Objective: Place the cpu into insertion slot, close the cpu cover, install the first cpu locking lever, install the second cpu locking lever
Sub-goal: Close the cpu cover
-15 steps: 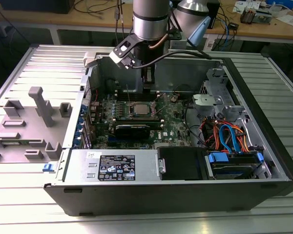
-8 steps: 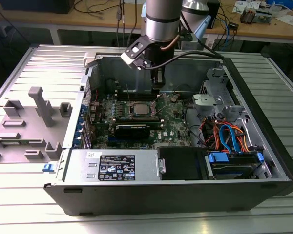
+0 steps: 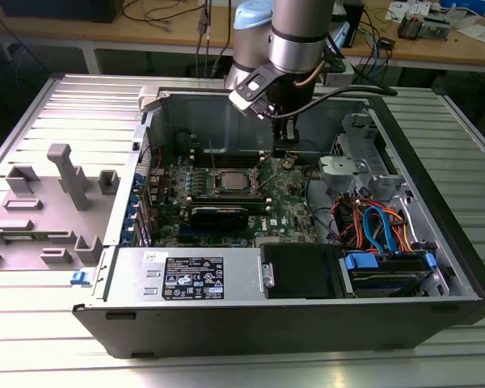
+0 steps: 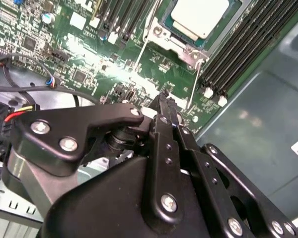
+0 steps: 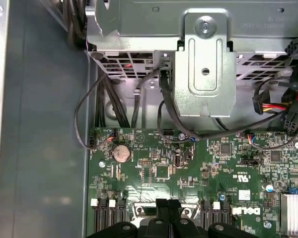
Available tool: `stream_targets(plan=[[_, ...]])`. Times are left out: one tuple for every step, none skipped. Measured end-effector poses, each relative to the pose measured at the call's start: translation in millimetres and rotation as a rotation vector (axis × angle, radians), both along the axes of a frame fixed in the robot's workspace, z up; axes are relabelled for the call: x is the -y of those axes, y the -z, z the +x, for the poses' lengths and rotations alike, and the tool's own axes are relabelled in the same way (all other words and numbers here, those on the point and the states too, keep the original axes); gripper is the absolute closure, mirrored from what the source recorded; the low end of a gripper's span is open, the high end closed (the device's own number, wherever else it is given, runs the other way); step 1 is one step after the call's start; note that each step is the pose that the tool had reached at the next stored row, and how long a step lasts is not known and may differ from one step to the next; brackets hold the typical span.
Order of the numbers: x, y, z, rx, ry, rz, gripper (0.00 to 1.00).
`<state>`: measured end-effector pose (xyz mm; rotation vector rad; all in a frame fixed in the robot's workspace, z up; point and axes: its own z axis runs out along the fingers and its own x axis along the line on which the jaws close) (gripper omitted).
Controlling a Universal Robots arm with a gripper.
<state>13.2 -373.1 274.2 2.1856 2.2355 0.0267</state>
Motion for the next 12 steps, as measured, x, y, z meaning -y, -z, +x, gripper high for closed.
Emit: stream_targets(plan=[[0.0,0.0,0.0,0.0,0.0,0.0,0.89],[0.0,0.0,0.0,0.0,0.0,0.0,0.89],[0.0,0.0,0.1,0.0,0.0,0.0,0.89],[0.0,0.0,0.1,0.0,0.0,0.0,0.89],[0.0,0.0,0.1,0.0,0.0,0.0,0.89],[0.0,0.0,0.6,0.0,0.0,0.0001,0.89],[0.0,0.0,1.8,0.0,0.0,0.0001,0.89],[0.0,0.1,3.0,0.0,0.0,0.0,0.89],[0.0,0.4,8.4,-0.0001,0.0,0.0002,0.89],[-0.1,0.5,10.9,-0.0001,0.0,0.0002,0.89],[-0.1,0.8,13.4,-0.0001,0.0,0.0001,0.89],[-0.1,2.3,15.3,-0.0001,-0.001,0.0002,0.89]])
